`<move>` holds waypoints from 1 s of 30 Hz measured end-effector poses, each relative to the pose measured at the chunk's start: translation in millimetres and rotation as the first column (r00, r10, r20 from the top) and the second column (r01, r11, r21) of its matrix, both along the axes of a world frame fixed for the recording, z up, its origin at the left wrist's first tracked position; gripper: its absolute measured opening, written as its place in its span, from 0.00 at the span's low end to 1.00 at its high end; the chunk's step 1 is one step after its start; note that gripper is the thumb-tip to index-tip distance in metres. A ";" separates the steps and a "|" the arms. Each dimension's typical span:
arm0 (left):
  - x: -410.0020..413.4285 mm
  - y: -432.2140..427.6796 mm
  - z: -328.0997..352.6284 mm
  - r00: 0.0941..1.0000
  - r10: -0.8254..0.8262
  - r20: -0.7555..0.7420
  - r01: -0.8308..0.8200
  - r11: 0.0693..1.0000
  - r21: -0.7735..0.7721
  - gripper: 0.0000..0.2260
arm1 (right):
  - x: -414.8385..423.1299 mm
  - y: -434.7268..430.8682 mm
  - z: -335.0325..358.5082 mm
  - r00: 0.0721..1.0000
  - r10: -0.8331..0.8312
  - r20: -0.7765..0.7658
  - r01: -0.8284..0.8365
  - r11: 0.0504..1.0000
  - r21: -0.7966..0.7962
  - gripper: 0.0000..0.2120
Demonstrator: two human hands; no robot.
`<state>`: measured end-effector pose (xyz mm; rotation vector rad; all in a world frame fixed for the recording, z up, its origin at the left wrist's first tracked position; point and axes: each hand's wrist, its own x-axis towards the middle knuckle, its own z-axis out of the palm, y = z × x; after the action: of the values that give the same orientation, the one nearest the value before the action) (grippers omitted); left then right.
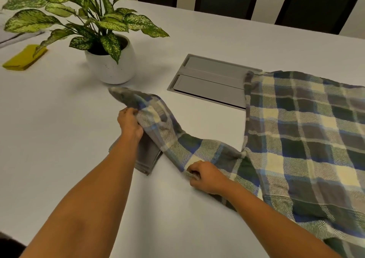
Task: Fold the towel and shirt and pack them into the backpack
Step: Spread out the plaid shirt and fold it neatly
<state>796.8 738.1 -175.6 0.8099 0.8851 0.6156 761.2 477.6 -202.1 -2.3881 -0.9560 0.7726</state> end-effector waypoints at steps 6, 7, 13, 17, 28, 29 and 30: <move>-25.9 27.9 -25.7 0.943 0.129 -0.307 -0.155 0.986 -0.060 0.12 | -5.7 -13.2 -6.0 0.998 -0.029 0.050 0.028 0.999 0.018 0.12; -28.2 32.9 -28.5 0.924 0.136 -0.357 -0.154 0.988 -0.021 0.13 | -4.9 -17.3 -6.0 0.991 -0.091 0.093 0.087 0.995 0.044 0.11; -25.8 41.4 -30.8 0.910 0.107 -0.400 -0.086 0.994 0.068 0.19 | 17.2 -60.3 -8.0 0.714 -0.559 0.421 0.506 0.828 0.242 0.06; -18.0 48.0 -36.4 0.889 0.052 -0.455 -0.031 0.998 0.053 0.23 | 25.3 -88.3 -21.1 0.674 -0.609 0.418 0.661 0.750 0.028 0.20; 1.7 57.5 1.4 0.969 0.224 -0.103 -0.200 0.959 0.199 0.17 | 27.2 -105.2 -52.9 0.874 -0.370 0.314 0.467 0.818 -0.336 0.49; 1.9 51.8 7.4 0.979 0.178 -0.097 -0.149 0.958 0.246 0.18 | 29.5 -102.3 -51.6 0.872 -0.391 0.294 0.477 0.814 -0.331 0.46; 2.5 45.2 11.9 0.988 0.124 -0.089 -0.093 0.951 0.294 0.19 | 31.9 -98.7 -48.5 0.860 -0.431 0.272 0.503 0.807 -0.311 0.41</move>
<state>799.3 783.3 -163.6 1.0706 0.9542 0.8179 793.2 378.9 -250.6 -2.9023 -0.2458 0.5749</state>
